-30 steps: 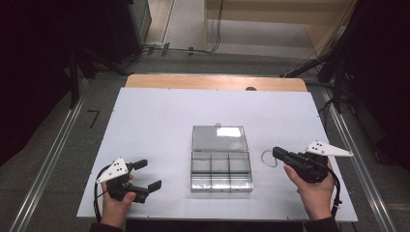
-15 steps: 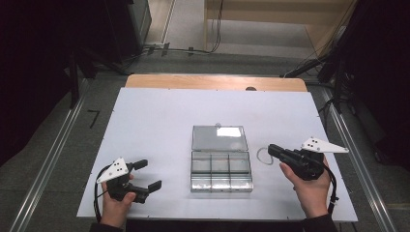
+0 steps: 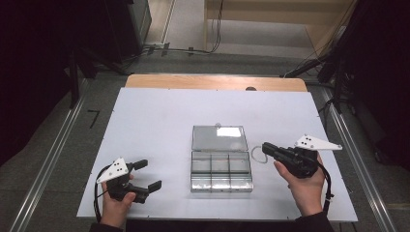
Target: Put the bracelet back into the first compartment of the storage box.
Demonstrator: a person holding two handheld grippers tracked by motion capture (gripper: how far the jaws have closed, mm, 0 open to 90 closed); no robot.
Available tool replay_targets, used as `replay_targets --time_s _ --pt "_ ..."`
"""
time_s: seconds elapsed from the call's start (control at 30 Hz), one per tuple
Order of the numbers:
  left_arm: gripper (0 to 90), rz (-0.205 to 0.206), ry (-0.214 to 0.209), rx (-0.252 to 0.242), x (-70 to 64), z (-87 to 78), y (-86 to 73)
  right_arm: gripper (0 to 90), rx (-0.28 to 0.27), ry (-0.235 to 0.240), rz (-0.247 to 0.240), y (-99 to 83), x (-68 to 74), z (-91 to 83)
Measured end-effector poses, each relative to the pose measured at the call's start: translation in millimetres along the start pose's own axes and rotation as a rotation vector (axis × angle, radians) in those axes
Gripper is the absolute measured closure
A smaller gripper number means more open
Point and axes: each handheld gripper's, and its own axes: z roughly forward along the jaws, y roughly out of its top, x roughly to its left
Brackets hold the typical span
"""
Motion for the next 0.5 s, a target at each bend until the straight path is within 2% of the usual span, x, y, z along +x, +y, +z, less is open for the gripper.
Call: replay_targets --time_s 0.5 --pt "1.7 0.001 -0.002 0.001 0.1 0.0 0.0 83.7 -0.001 0.025 -0.020 7.1 8.7 10.5"
